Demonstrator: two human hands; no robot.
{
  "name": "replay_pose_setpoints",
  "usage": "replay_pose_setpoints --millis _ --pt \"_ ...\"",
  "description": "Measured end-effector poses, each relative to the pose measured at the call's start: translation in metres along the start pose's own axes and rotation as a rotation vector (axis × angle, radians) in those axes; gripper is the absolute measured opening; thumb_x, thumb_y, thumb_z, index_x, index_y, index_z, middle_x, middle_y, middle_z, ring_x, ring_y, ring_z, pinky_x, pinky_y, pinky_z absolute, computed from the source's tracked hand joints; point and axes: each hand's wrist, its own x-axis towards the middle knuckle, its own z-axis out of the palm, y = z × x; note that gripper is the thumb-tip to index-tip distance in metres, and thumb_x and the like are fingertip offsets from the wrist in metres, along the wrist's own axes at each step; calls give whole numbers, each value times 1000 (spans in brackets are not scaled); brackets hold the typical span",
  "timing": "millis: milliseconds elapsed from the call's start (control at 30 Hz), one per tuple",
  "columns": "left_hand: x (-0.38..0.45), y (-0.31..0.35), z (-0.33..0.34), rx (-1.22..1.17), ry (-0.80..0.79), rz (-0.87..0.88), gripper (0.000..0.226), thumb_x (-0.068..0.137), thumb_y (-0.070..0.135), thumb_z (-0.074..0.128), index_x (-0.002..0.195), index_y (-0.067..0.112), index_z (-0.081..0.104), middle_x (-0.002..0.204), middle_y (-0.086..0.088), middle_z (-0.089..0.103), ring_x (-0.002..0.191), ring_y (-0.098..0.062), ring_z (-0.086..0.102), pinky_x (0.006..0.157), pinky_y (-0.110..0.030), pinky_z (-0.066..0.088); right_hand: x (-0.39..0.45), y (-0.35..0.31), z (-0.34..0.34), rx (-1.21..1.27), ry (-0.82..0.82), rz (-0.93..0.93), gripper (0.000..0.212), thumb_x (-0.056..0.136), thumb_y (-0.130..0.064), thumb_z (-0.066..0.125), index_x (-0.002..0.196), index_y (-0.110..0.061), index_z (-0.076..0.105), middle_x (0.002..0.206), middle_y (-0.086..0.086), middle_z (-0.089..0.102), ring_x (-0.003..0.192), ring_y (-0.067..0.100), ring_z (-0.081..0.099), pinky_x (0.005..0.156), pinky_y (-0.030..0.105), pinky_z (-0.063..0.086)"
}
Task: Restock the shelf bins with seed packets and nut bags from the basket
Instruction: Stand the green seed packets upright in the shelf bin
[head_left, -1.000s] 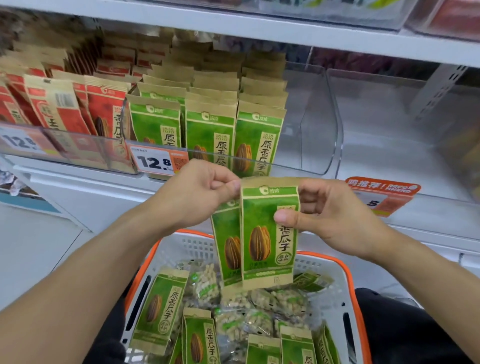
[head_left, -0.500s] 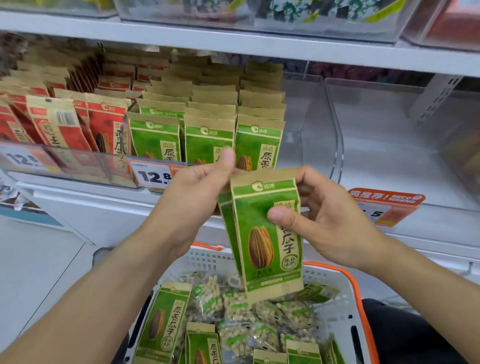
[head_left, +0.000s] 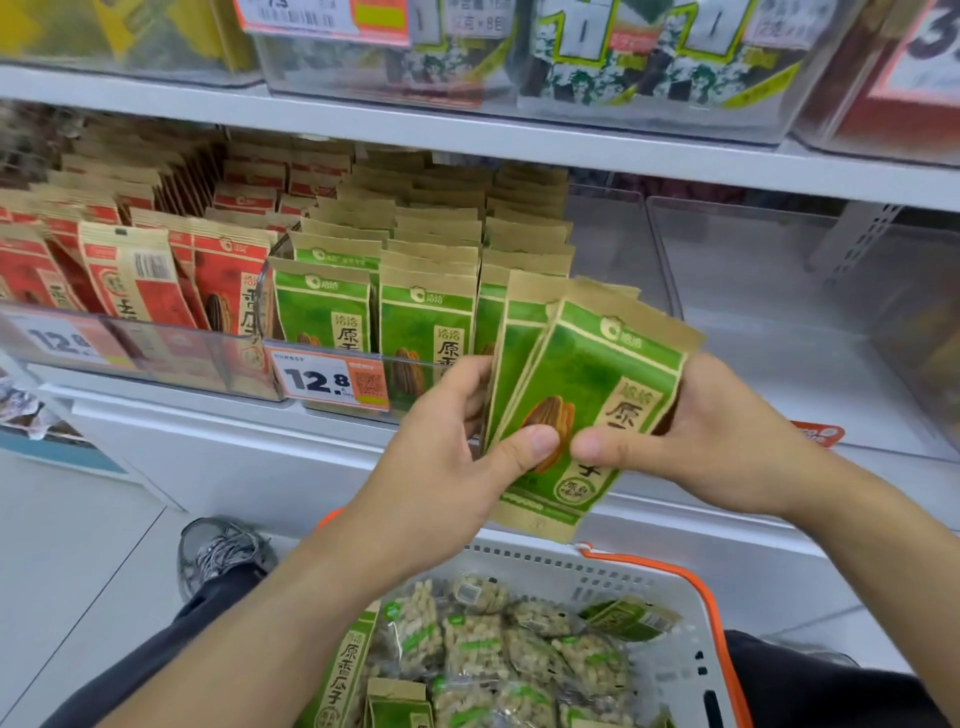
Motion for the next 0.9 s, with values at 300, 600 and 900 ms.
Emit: replay_pose_setpoints --millis 300,600,900 --pt "1 16 -12 359 215 273 51 95 34 61 143 31 43 139 15 49 134 -1 42 106 -16 36 2 -16 -8 -494 561 -137 86 50 -78 77 110 -19 64 105 -17 64 98 -8 63 89 17 52" --pt "14 -13 -33 893 292 245 59 92 36 53 148 27 38 163 4 15 152 -14 0 120 -39 9 40 5 6 -366 554 -217 64 60 -31 92 112 -26 55 98 -39 63 96 -14 62 80 6 47" --pt "12 -11 -39 870 272 194 60 94 31 60 149 30 36 165 11 4 150 -6 -10 119 -37 6 52 12 6 -431 448 19 72 75 -40 83 126 -40 32 113 -32 55 108 -7 56 73 17 55"
